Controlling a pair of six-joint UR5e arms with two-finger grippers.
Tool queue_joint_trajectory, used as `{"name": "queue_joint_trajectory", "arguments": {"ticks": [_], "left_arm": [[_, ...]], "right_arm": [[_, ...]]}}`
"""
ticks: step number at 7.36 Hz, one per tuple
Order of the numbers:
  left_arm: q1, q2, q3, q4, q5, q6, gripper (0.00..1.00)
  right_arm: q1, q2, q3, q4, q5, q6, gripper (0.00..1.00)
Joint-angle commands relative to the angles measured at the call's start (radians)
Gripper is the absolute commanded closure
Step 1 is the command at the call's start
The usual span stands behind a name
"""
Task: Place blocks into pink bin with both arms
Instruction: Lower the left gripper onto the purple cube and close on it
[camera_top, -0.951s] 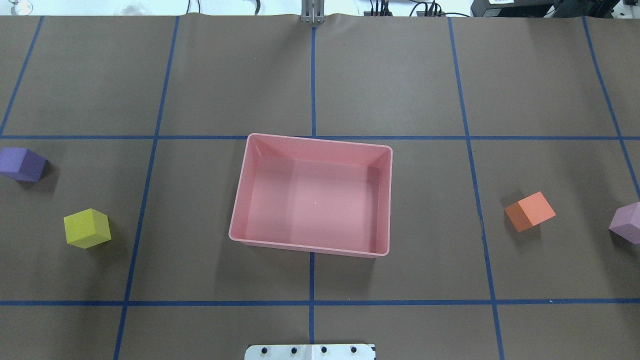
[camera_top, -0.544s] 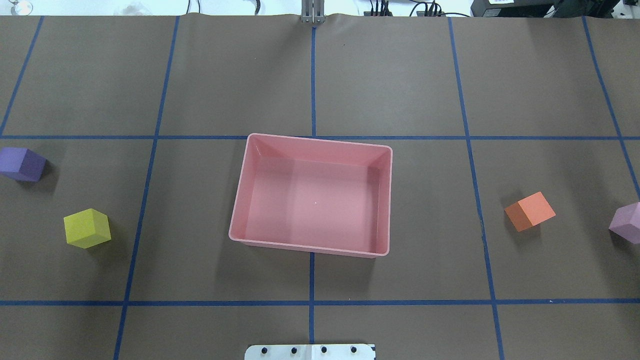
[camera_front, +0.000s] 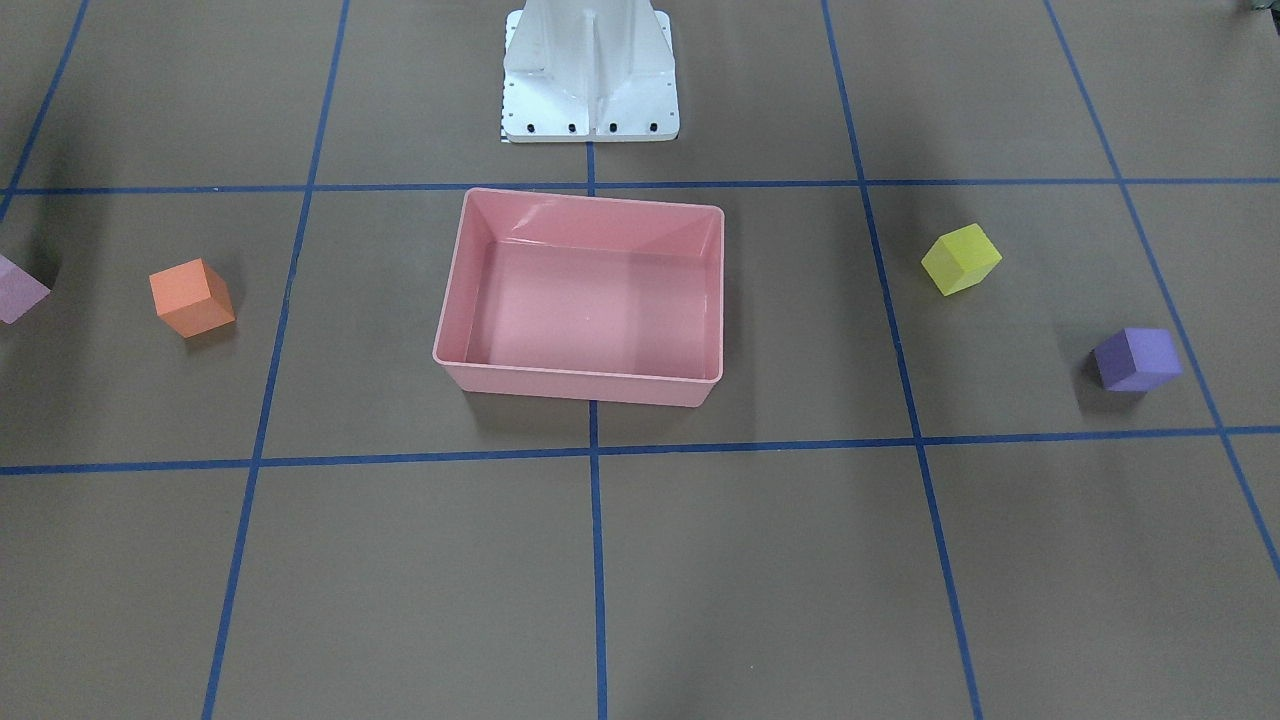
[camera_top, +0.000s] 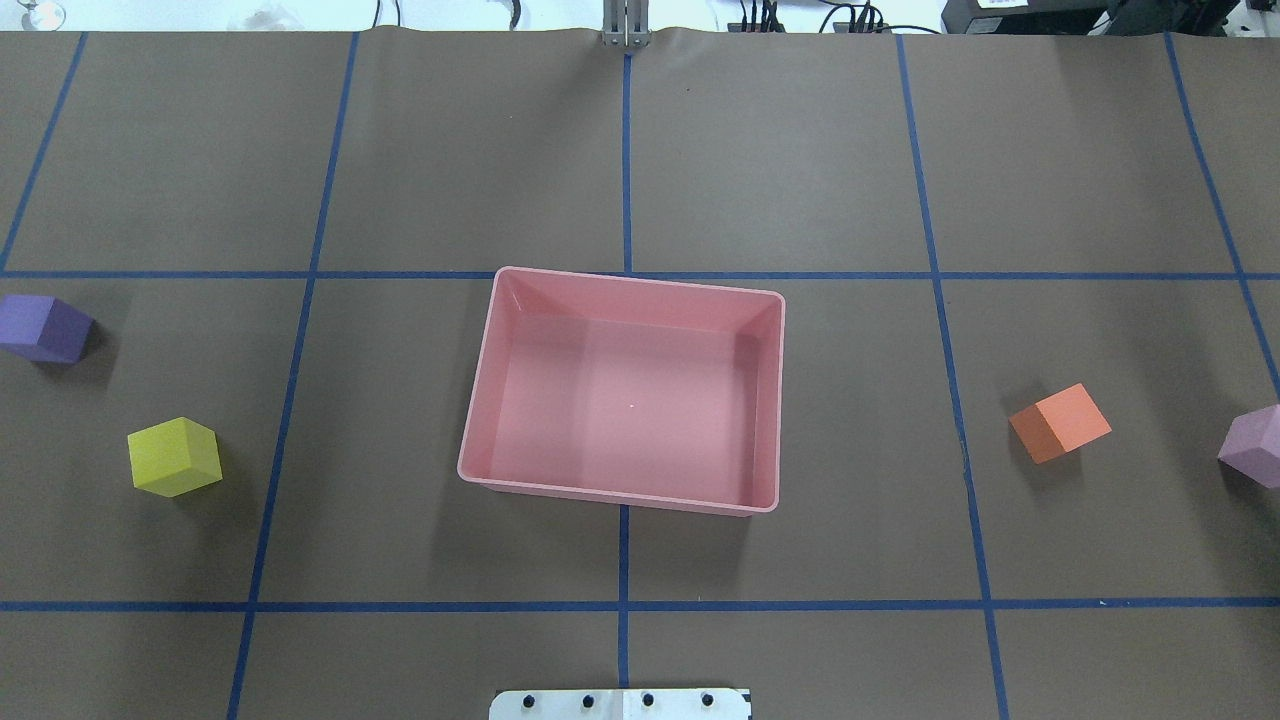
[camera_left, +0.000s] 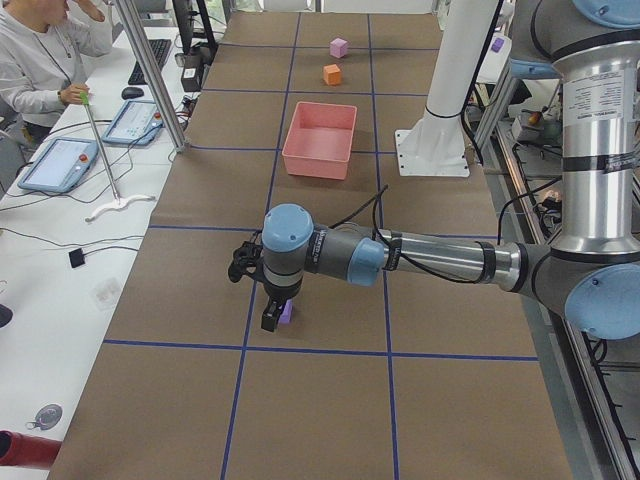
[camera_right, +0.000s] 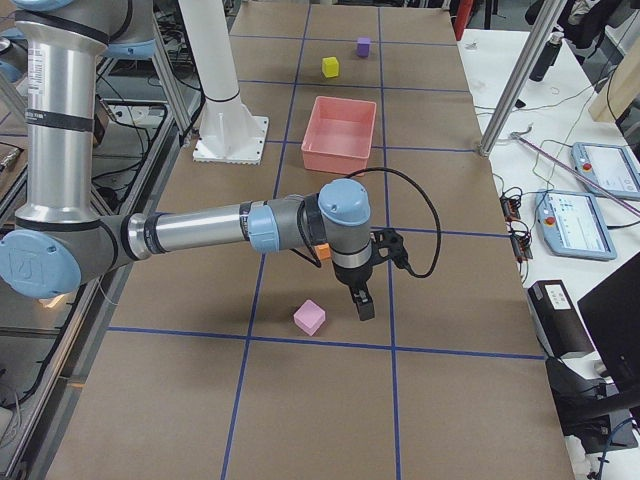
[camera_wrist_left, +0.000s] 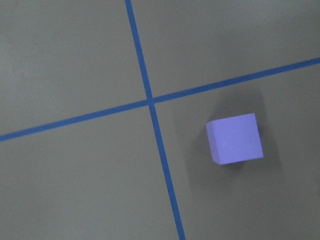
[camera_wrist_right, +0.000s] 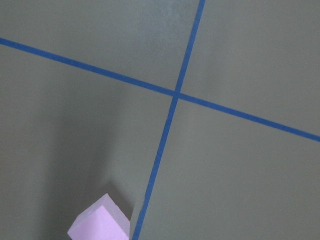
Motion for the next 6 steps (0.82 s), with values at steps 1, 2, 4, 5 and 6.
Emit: {"name": "queue_joint_trajectory", "arguments": {"ticks": [1, 2, 4, 5, 6], "left_arm": [[0.000, -0.081, 0.087, -0.101, -0.004, -0.003, 0.00], [0.002, -0.083, 0.104, -0.121, -0.005, -0.006, 0.00], [0.087, -0.062, 0.117, -0.254, -0.036, -0.010, 0.00], [0.171, -0.062, 0.126, -0.262, -0.032, -0.074, 0.00], [0.195, -0.062, 0.131, -0.277, -0.030, -0.216, 0.00]], "right_arm": [[-0.001, 0.018, -0.026, 0.042, 0.028, 0.044, 0.00], [-0.001, 0.018, -0.030, 0.077, 0.031, 0.047, 0.00], [-0.044, 0.021, -0.035, 0.117, 0.046, 0.117, 0.00], [-0.081, 0.027, -0.023, 0.128, 0.062, 0.201, 0.00], [-0.116, 0.027, -0.021, 0.175, 0.060, 0.279, 0.00]]}}
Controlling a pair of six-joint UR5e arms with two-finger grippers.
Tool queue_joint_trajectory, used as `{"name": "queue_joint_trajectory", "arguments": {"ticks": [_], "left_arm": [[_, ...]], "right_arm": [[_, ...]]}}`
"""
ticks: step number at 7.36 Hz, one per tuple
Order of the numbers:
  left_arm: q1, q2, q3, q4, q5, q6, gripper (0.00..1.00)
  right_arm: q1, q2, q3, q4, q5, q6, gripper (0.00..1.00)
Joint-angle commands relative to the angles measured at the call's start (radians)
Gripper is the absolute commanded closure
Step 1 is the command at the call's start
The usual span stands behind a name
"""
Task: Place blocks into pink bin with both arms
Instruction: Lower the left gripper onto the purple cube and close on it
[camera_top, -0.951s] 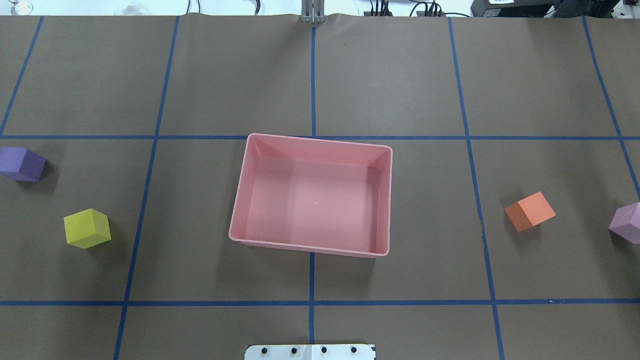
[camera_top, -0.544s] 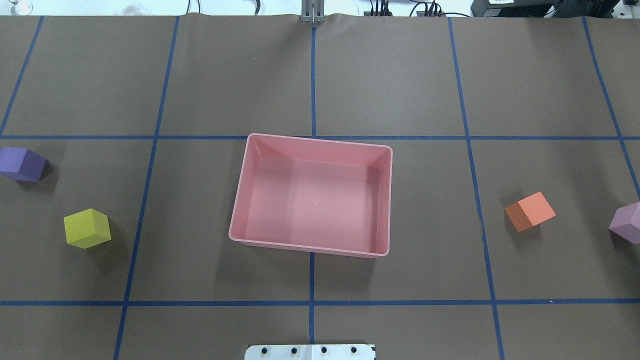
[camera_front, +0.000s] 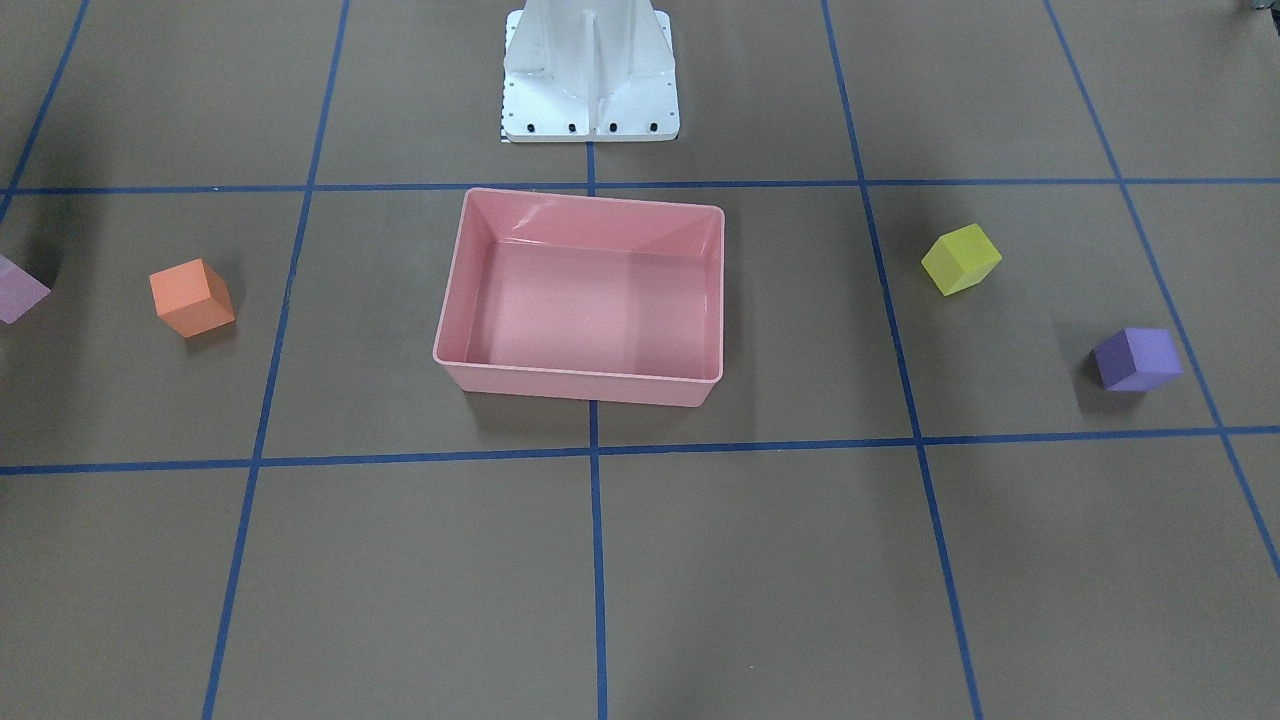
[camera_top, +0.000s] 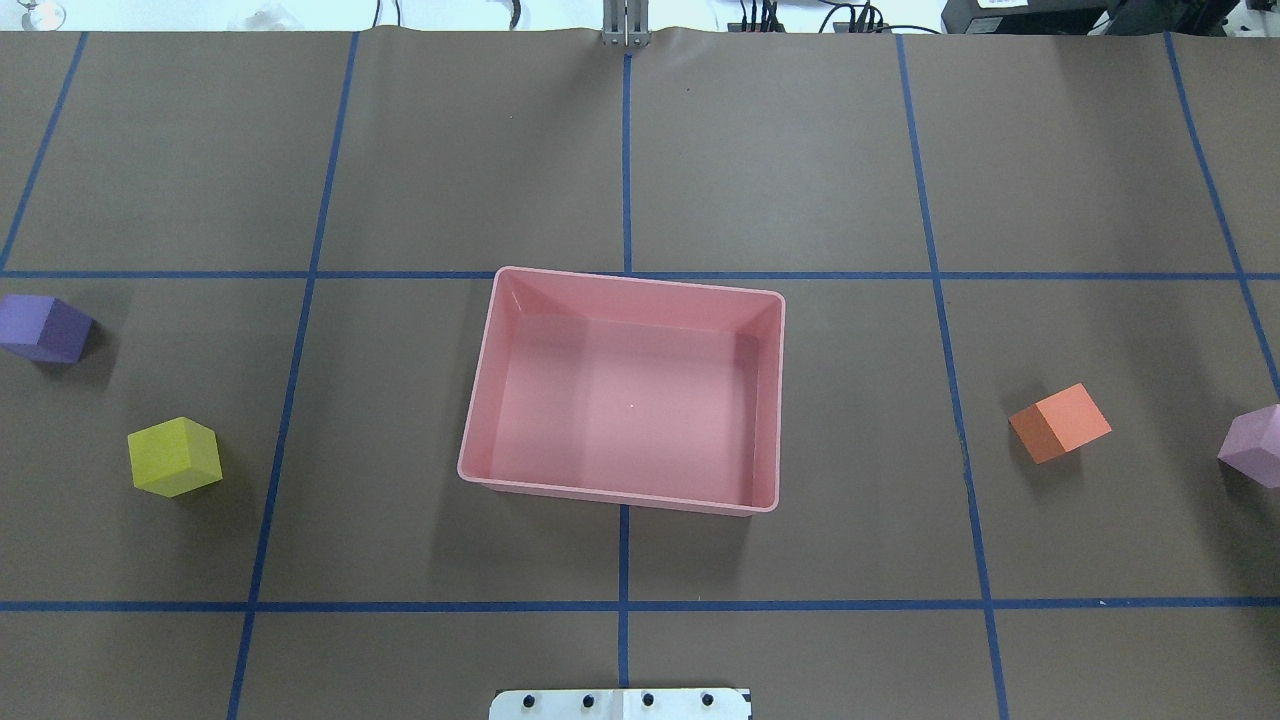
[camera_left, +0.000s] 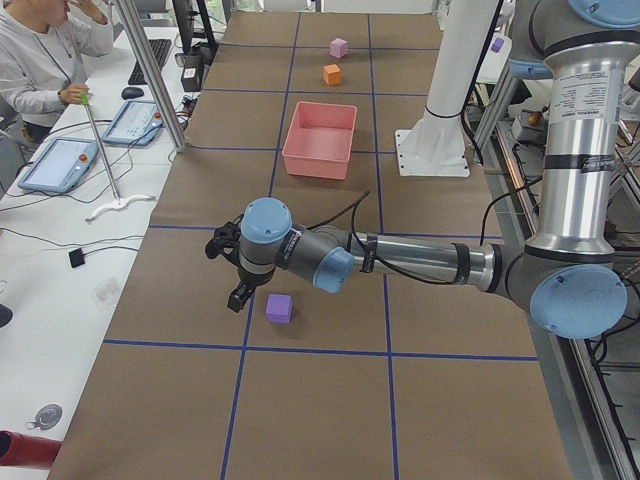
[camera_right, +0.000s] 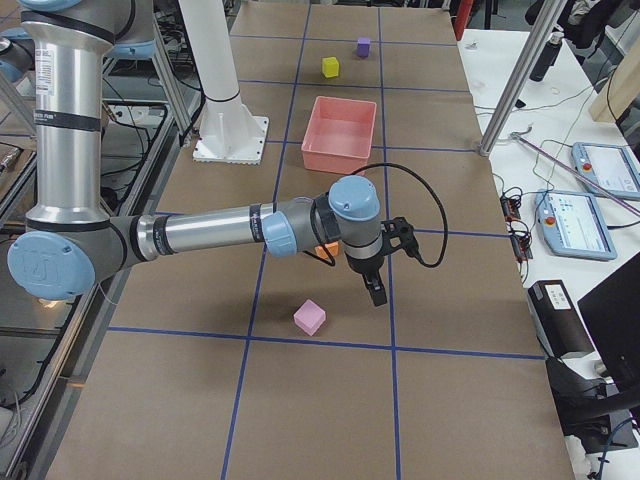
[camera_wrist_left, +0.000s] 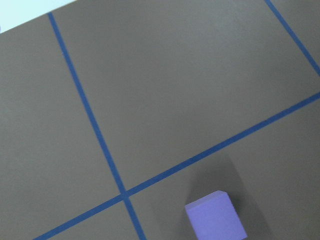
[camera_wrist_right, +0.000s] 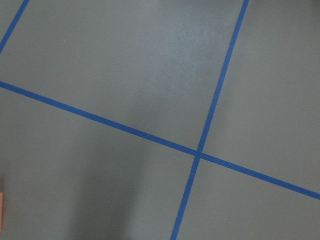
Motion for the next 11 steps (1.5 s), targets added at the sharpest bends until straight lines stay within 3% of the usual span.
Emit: {"name": "queue_joint_trajectory", "arguments": {"ticks": [1, 3, 4, 7, 11], "left_arm": [[0.084, 0.005, 0.036, -0.084, 0.008, -0.205, 0.00], [0.124, 0.005, 0.091, -0.178, 0.035, -0.416, 0.00], [0.186, 0.005, 0.092, -0.186, 0.122, -0.475, 0.00], [0.245, 0.002, 0.157, -0.221, 0.203, -0.498, 0.00], [0.288, -0.006, 0.213, -0.277, 0.215, -0.501, 0.00]], "right_arm": [[-0.081, 0.003, 0.007, 0.073, 0.001, 0.171, 0.00], [-0.093, -0.007, 0.007, 0.102, 0.004, 0.194, 0.00], [-0.093, -0.010, 0.009, 0.102, 0.004, 0.196, 0.00], [-0.093, -0.011, 0.007, 0.102, 0.004, 0.196, 0.00], [-0.093, -0.013, 0.006, 0.104, 0.000, 0.194, 0.00]]}}
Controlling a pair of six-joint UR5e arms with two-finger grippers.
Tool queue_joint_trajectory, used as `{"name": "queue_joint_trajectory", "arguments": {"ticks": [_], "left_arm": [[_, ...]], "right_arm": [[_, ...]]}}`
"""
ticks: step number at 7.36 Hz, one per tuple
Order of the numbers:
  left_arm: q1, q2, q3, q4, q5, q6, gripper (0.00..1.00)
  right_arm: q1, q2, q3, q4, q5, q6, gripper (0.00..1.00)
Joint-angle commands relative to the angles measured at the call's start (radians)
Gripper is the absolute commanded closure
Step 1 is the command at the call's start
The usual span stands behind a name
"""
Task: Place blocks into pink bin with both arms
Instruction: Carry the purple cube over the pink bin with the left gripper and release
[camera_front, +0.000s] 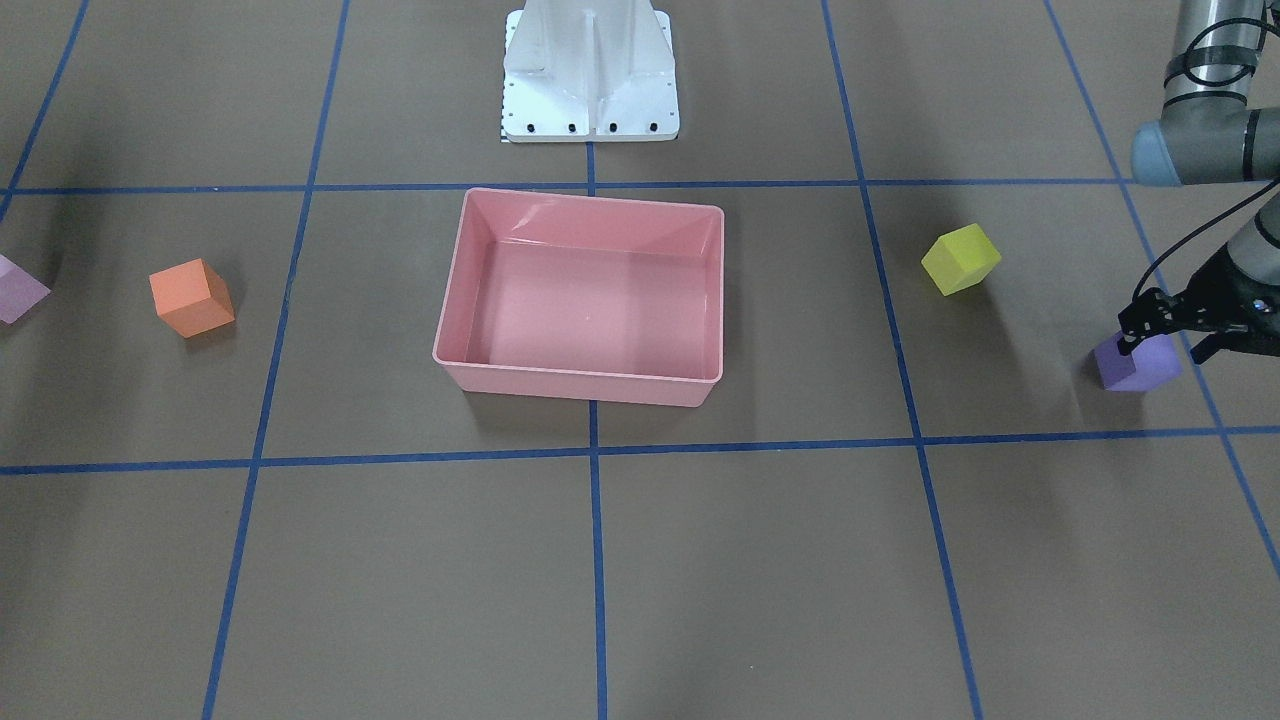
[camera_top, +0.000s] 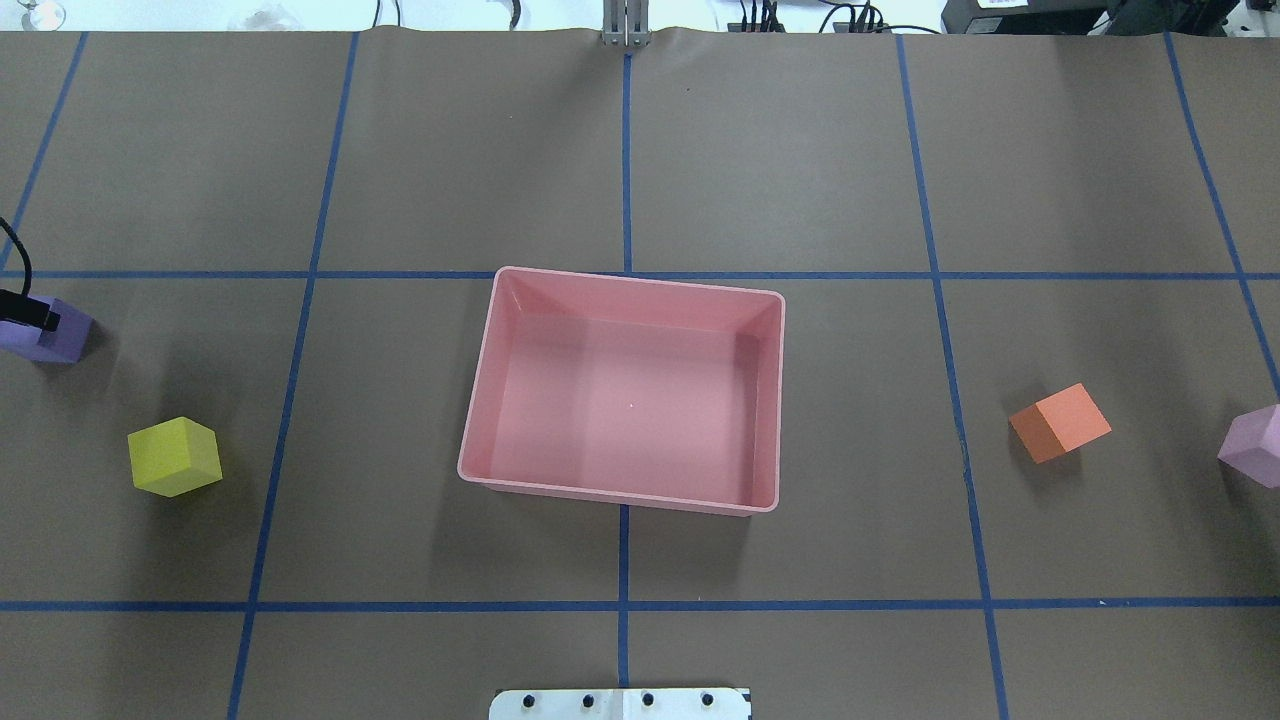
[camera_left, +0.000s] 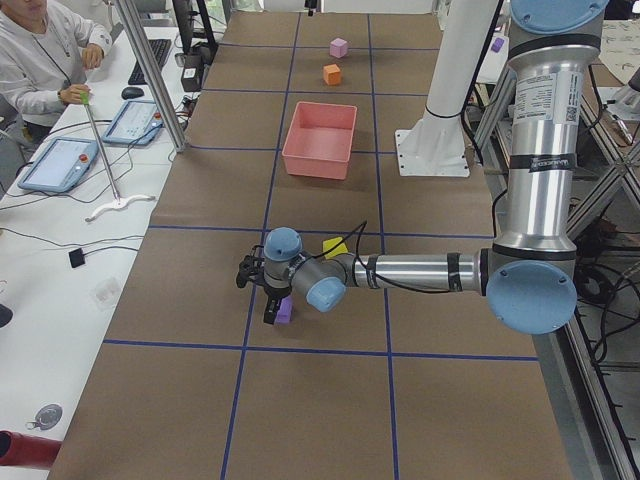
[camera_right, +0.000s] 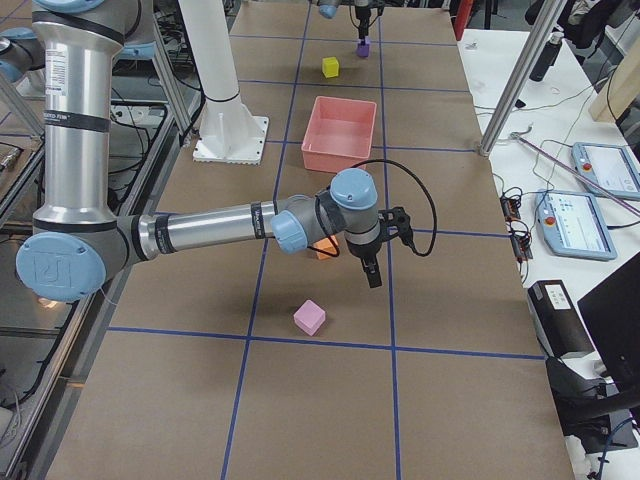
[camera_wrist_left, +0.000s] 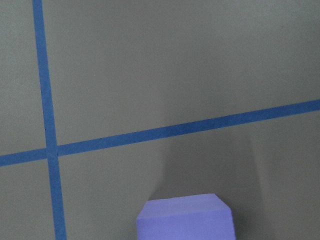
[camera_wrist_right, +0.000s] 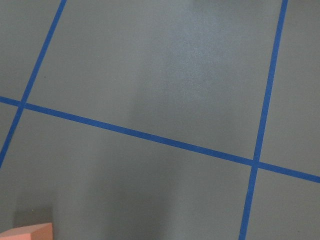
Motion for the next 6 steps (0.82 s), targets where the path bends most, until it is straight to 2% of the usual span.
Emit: {"name": "queue_joint_trajectory", "arguments": {"ticks": [1, 2, 3, 5, 6], "left_arm": [[0.021, 0.002, 0.004, -0.007, 0.010, 0.003, 0.01], [0.036, 0.005, 0.004, -0.007, 0.036, 0.003, 0.23], [0.036, 0.006, 0.004, -0.007, 0.038, 0.007, 0.62], [0.035, 0.008, -0.025, -0.002, 0.030, 0.009, 0.91], [0.035, -0.001, -0.063, 0.016, 0.021, 0.006, 0.92]], "right_arm": [[0.000, -0.007, -0.001, 0.001, -0.001, -0.002, 0.00], [0.002, -0.010, -0.001, 0.007, -0.001, -0.002, 0.00], [0.000, -0.015, 0.001, 0.008, -0.002, -0.002, 0.00], [0.002, -0.015, 0.001, 0.010, -0.001, -0.003, 0.00], [0.000, -0.015, 0.001, 0.008, -0.001, -0.006, 0.00]]}}
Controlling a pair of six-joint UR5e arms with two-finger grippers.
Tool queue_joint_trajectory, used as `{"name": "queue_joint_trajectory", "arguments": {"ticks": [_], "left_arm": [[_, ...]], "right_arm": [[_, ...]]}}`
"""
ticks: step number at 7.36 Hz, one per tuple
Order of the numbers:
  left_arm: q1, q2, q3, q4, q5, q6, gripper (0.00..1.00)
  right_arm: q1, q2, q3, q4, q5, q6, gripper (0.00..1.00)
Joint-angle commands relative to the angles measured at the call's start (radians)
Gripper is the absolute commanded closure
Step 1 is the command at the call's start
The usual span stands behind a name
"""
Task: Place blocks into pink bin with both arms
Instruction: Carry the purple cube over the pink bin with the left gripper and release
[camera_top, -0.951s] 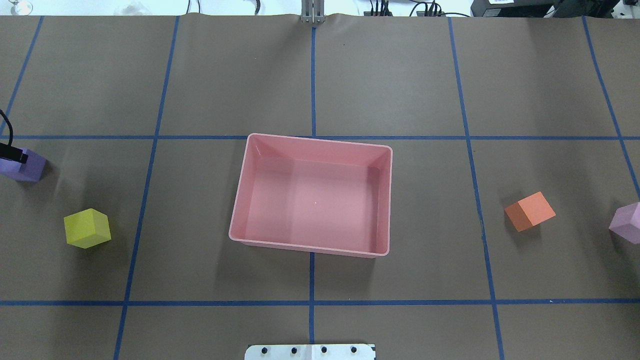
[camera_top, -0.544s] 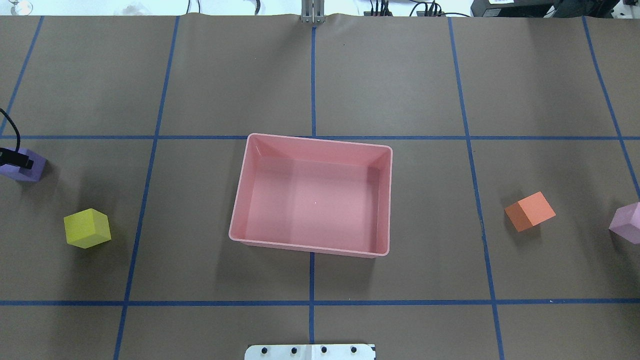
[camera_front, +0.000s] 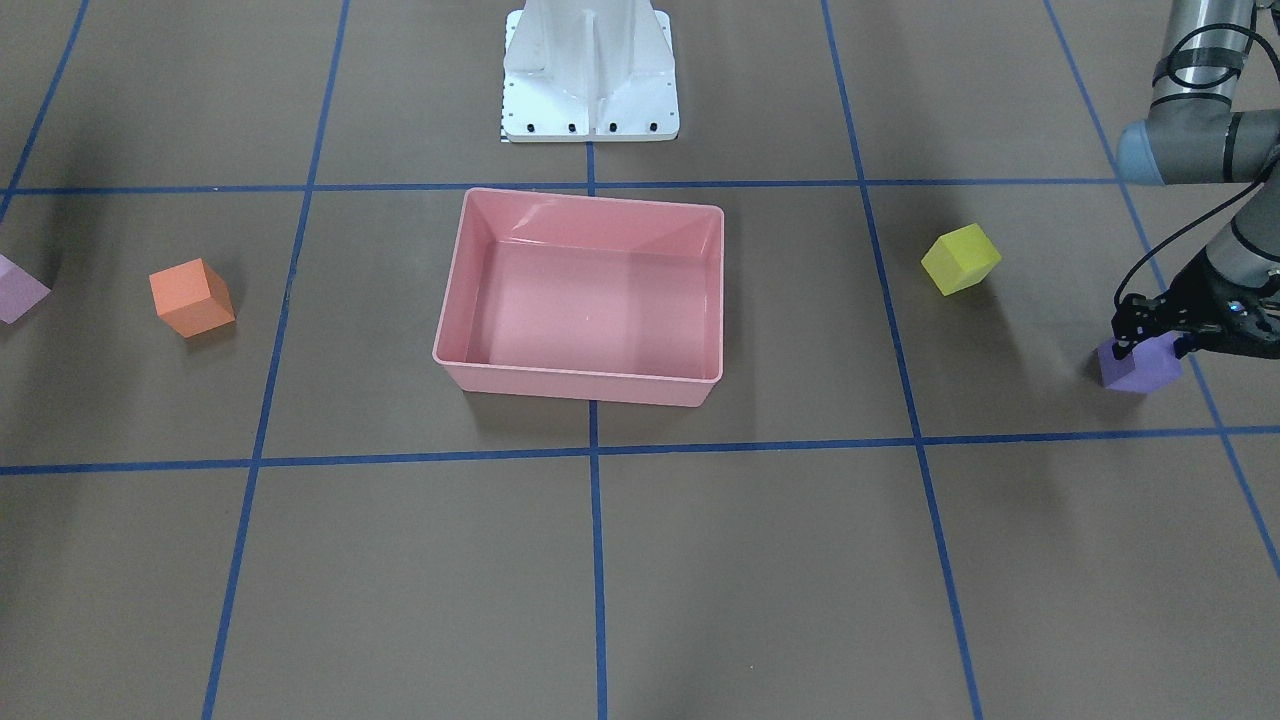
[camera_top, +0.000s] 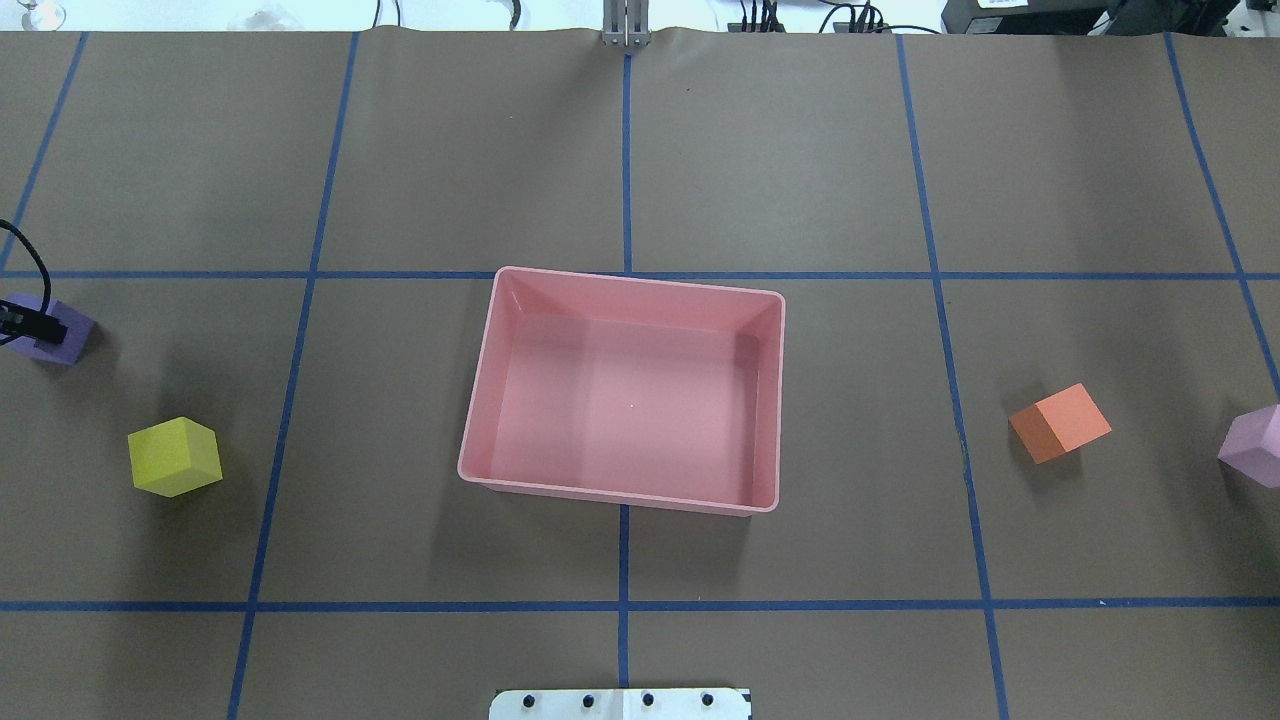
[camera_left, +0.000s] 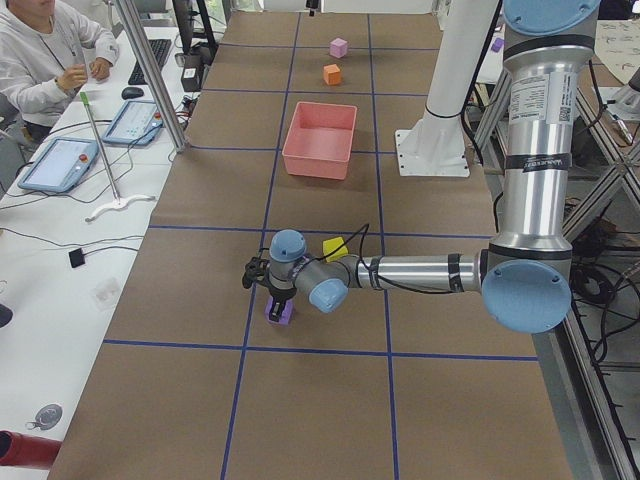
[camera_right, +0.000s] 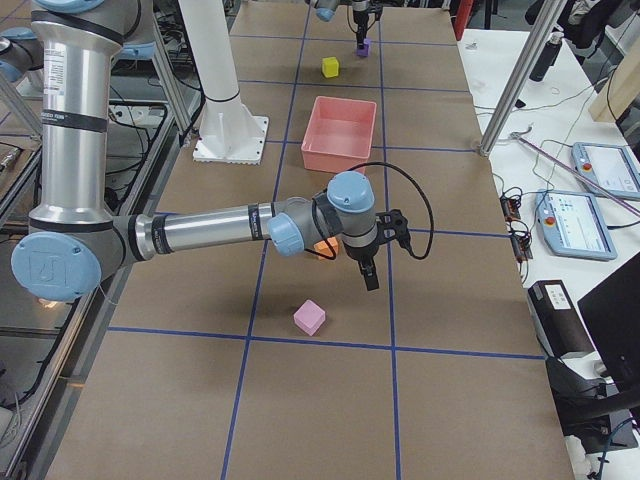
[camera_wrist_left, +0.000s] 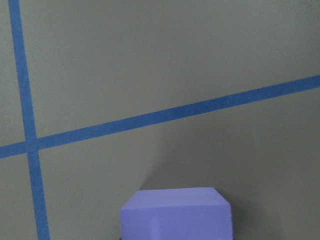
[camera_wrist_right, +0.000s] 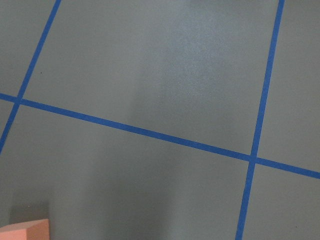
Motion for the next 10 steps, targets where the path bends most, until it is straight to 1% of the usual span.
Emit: {"name": "queue_joint_trajectory", "arguments": {"ticks": [1, 3, 4, 5, 6, 7, 8, 9, 10], "left_arm": [[-0.002, -0.017, -0.098, 0.081, -0.049, -0.008, 0.92], [-0.002, -0.103, -0.302, 0.385, -0.065, -0.042, 0.92], [0.016, -0.154, -0.396, 0.507, -0.065, -0.120, 0.92], [0.083, -0.200, -0.442, 0.554, -0.063, -0.192, 0.91], [0.134, -0.271, -0.456, 0.559, -0.060, -0.309, 0.90], [0.215, -0.356, -0.459, 0.569, -0.051, -0.447, 0.89], [0.290, -0.440, -0.461, 0.613, -0.033, -0.537, 0.89], [0.349, -0.544, -0.461, 0.702, 0.041, -0.597, 0.88], [0.416, -0.648, -0.461, 0.821, 0.079, -0.640, 0.86]], "right_arm": [[-0.001, 0.001, 0.000, 0.000, 0.002, -0.001, 0.00], [-0.001, 0.001, 0.000, 0.001, 0.003, -0.001, 0.00], [-0.006, 0.001, 0.000, 0.001, 0.003, 0.000, 0.00], [-0.016, 0.003, 0.002, 0.001, 0.003, 0.007, 0.00], [-0.030, 0.007, 0.003, 0.001, 0.005, 0.017, 0.00], [-0.053, 0.016, 0.009, 0.001, 0.003, 0.052, 0.00], [-0.085, 0.018, 0.037, 0.001, 0.000, 0.107, 0.00], [-0.128, 0.024, 0.073, 0.001, -0.001, 0.185, 0.00], [-0.186, 0.036, 0.091, 0.021, -0.029, 0.270, 0.00]]}}
